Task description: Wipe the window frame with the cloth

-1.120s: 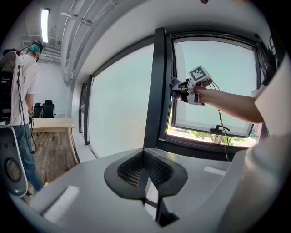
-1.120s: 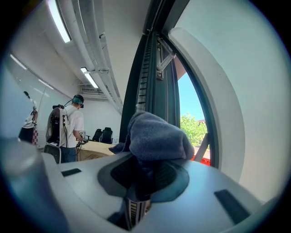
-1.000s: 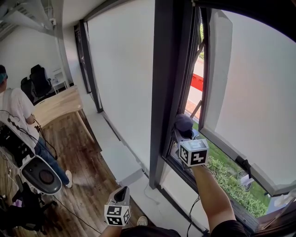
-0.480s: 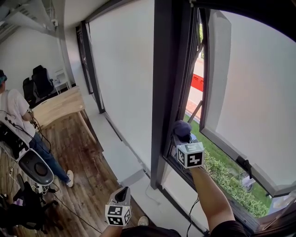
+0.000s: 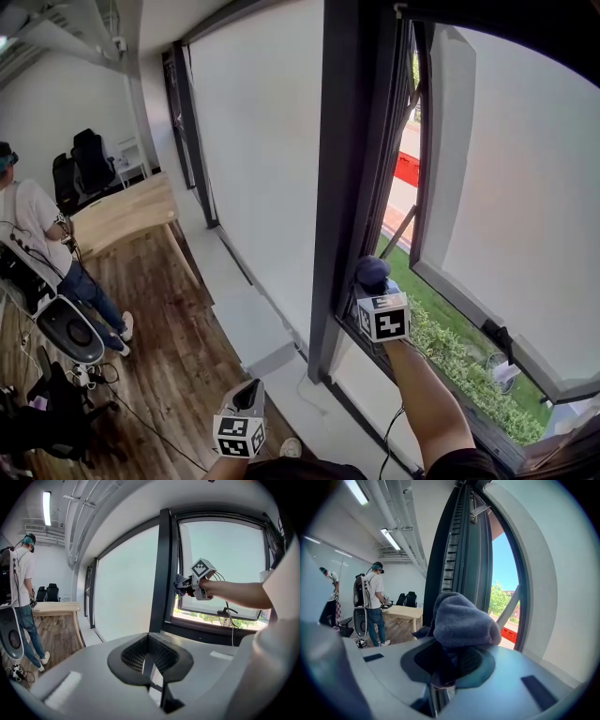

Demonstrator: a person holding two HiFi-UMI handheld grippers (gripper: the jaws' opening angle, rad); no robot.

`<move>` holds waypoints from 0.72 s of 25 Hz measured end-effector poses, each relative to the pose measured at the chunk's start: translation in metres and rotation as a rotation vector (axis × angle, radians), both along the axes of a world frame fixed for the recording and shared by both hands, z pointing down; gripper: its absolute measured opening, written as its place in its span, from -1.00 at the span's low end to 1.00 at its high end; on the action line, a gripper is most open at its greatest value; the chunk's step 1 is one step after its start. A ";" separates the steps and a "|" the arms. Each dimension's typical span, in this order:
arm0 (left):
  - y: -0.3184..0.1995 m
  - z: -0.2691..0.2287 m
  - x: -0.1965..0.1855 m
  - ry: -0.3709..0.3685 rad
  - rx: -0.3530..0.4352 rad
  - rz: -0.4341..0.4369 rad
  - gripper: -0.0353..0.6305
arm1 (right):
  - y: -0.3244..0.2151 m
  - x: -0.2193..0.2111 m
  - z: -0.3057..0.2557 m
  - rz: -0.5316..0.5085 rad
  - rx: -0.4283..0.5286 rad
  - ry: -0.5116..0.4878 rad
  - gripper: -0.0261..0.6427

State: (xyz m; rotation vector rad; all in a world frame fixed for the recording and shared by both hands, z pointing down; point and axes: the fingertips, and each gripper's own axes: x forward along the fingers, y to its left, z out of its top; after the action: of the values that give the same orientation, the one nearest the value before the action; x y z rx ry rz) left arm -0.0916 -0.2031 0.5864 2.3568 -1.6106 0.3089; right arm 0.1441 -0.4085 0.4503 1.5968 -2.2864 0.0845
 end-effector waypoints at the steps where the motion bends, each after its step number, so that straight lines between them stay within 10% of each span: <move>1: 0.000 -0.001 0.000 -0.001 0.001 -0.001 -0.88 | -0.001 0.000 0.001 0.000 -0.005 0.005 -0.71; 18: 0.007 0.000 -0.010 -0.004 0.003 -0.027 -0.88 | -0.002 -0.003 0.088 0.007 -0.226 0.153 -0.71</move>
State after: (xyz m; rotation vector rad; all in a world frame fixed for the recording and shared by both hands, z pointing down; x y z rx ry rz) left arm -0.1014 -0.1956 0.5864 2.3359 -1.6436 0.3060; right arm 0.1410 -0.4106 0.5380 1.4445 -2.0738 0.2078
